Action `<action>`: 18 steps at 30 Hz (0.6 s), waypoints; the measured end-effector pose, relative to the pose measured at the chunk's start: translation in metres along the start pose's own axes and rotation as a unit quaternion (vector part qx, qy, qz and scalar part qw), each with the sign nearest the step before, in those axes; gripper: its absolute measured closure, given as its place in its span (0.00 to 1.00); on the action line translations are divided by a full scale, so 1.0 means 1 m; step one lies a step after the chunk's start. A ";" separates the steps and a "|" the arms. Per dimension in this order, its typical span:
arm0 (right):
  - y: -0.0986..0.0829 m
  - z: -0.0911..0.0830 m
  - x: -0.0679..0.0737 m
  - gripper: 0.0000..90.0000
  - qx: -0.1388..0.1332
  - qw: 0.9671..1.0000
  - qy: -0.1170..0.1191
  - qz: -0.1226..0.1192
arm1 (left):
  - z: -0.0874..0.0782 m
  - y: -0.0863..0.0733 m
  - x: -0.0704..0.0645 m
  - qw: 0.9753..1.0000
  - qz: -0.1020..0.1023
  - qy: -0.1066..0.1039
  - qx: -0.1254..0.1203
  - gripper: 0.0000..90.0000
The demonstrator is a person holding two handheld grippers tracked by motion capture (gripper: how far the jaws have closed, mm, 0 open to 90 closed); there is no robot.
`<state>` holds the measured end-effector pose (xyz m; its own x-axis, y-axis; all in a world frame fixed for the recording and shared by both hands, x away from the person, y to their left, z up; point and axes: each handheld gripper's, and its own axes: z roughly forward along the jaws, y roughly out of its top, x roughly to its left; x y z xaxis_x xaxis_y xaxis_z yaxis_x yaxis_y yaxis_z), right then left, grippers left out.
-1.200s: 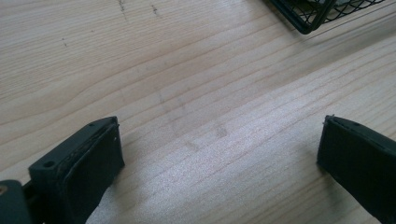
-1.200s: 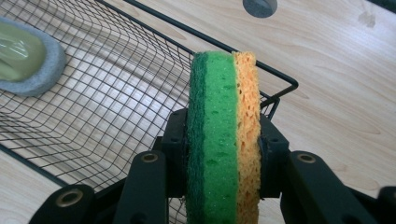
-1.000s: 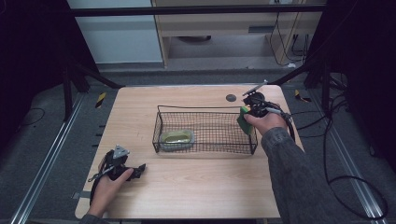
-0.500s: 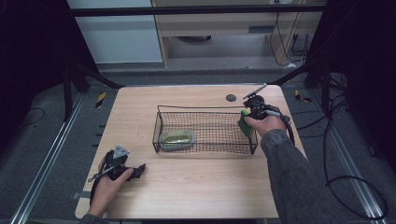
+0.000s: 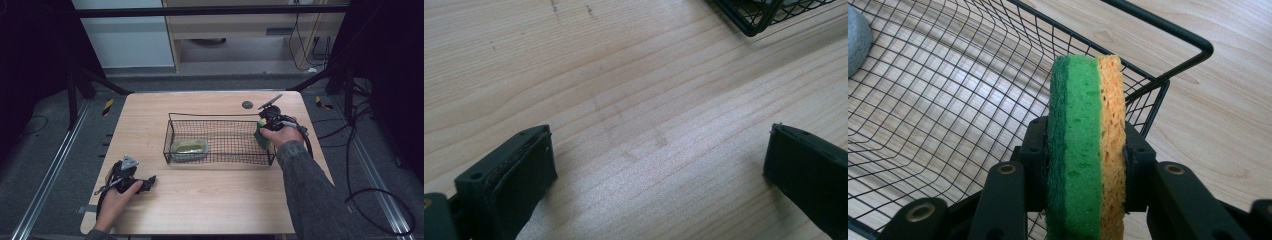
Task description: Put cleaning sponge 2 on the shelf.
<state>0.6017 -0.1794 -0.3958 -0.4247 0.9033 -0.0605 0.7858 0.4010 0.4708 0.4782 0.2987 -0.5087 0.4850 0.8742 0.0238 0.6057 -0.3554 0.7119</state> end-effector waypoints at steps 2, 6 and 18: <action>0.000 0.002 0.000 0.71 0.001 1.000 0.000 -0.003 | 0.000 0.000 0.000 1.000 0.000 0.000 0.000 0.00; 0.000 0.003 0.002 0.71 0.003 1.000 0.000 -0.004 | 0.000 0.000 0.000 1.000 0.000 0.000 0.000 0.00; 0.001 0.013 0.004 0.71 0.010 1.000 -0.006 -0.002 | 0.000 0.000 0.000 1.000 0.000 0.000 0.000 0.00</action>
<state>0.6066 -0.1733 -0.4075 -0.4234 0.9030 -0.0726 0.7931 0.4082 0.4521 0.4783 0.2987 -0.5087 0.4854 0.8740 0.0237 0.6053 -0.3555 0.7122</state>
